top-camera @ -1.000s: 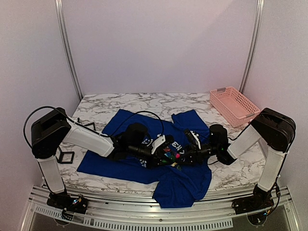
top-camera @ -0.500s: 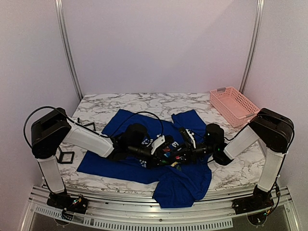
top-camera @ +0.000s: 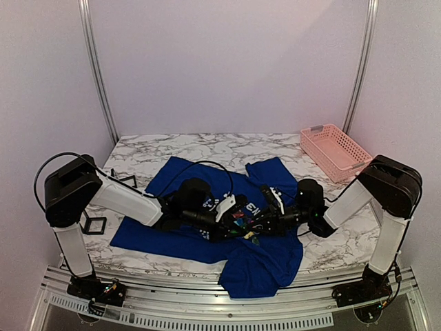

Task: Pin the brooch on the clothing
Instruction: Pin the clothing with brooches onto the flattened clothing.

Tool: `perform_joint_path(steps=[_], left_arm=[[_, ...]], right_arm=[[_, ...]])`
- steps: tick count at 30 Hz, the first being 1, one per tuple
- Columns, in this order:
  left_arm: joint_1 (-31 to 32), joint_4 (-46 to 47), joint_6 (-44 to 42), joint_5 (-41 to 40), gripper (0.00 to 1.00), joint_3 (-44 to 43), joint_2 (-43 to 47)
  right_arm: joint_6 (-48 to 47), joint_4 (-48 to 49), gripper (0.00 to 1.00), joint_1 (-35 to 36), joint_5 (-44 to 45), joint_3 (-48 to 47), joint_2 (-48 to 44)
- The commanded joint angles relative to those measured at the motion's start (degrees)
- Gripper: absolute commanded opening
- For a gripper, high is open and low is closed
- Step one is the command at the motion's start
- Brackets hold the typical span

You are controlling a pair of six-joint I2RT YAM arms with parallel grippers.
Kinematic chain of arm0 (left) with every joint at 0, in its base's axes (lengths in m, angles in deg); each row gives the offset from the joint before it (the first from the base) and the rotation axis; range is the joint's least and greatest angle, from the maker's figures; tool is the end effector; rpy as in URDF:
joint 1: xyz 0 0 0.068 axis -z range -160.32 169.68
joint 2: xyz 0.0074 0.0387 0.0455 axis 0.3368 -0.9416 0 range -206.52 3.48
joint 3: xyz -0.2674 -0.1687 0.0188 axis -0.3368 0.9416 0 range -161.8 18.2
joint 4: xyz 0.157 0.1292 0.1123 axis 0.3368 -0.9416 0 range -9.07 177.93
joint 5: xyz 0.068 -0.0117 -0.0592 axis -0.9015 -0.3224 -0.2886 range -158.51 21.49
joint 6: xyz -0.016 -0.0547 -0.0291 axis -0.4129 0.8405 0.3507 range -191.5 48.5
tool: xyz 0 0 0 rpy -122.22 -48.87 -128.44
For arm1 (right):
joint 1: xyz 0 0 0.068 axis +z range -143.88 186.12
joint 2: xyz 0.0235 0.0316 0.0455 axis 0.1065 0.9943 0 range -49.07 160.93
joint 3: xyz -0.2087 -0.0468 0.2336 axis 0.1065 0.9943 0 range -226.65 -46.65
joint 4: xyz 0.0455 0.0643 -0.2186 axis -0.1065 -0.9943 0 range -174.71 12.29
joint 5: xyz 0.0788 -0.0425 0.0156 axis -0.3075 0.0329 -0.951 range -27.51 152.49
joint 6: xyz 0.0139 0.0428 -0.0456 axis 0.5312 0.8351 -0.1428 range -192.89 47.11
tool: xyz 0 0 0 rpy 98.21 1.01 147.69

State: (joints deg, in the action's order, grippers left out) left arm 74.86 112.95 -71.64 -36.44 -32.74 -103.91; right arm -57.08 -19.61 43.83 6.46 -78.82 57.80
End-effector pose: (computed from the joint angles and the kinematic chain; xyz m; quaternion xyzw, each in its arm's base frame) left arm 0.1951 -0.3265 0.2031 0.5089 0.6798 -0.4309 0.3055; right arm 0.2291 0.2293 0.1900 -0.4101 0.6416 0.5738 0.3014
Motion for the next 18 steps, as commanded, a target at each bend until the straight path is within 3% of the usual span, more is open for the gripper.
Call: perform_joint_path(steps=[1,4,12,18], left_arm=[[0.2,1.1,-0.1,0.8,0.0,0.4,0.7],[0.2,1.0,-0.1,0.8,0.0,0.3,0.7],[0.4,0.9,0.0,0.7,0.0,0.2,0.5],[0.3,0.6,-0.1,0.6,0.0,0.1,0.5]], right_arm=[[-1.7,-2.5,0.23,-1.0,2.4,1.0,-1.6],[-1.8,-3.1,0.24,-1.1,2.4,1.2,-1.9],[-2.1,1.6,0.57,0.3,-0.9,0.7,-2.7],[-1.8,2.5,0.55,1.6,0.1,-1.7,0.7]])
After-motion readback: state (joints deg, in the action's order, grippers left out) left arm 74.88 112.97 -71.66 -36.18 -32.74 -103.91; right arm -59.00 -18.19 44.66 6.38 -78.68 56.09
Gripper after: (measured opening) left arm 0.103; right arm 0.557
